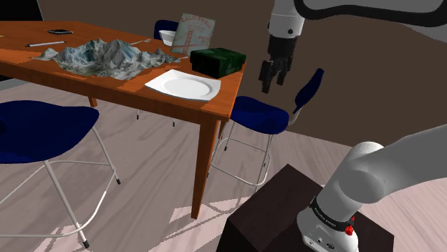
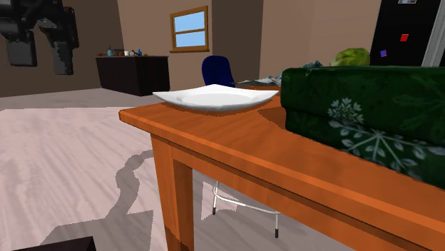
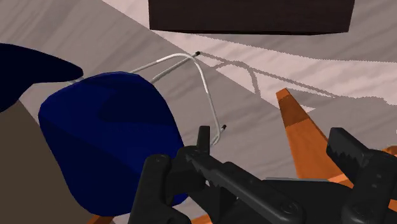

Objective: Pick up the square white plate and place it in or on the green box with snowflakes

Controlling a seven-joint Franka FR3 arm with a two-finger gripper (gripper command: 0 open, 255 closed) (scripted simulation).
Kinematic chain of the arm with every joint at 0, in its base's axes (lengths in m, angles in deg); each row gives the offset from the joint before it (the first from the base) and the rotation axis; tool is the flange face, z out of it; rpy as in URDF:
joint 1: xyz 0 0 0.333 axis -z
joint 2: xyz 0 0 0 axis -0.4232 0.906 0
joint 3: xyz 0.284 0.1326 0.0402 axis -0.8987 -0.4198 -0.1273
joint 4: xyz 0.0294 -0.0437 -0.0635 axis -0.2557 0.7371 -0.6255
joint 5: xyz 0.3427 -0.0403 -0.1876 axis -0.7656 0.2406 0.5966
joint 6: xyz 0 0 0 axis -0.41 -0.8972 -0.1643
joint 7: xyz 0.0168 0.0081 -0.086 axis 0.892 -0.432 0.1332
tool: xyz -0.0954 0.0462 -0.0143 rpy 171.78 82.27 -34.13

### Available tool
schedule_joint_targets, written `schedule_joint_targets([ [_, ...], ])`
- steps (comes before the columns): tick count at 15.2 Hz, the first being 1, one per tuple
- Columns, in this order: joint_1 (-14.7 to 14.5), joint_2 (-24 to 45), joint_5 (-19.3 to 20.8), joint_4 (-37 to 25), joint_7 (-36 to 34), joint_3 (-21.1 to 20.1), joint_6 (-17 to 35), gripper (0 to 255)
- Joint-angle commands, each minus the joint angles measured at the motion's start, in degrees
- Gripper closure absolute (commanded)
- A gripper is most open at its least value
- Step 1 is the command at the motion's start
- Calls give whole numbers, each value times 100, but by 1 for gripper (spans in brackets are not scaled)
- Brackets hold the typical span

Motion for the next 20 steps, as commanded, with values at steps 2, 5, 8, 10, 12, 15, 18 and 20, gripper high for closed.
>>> schedule_joint_targets([
  [2,-54,494,458,-438,-272,-556,72,0],
  [5,-94,1066,1004,-920,-611,-1145,53,0],
  [8,-136,1712,1666,-1426,-989,-1750,-73,0],
  [10,-193,2200,2184,-1779,-1262,-2150,-232,0],
  [12,-294,2745,2766,-2146,-1541,-2533,-464,0],
  [15,-605,3661,3747,-2718,-1929,-2999,-951,0],
  [18,-1147,4619,4779,-3292,-2179,-3225,-1528,0],
  [20,-1599,5222,5440,-3661,-2231,-3224,-1887,0],
])
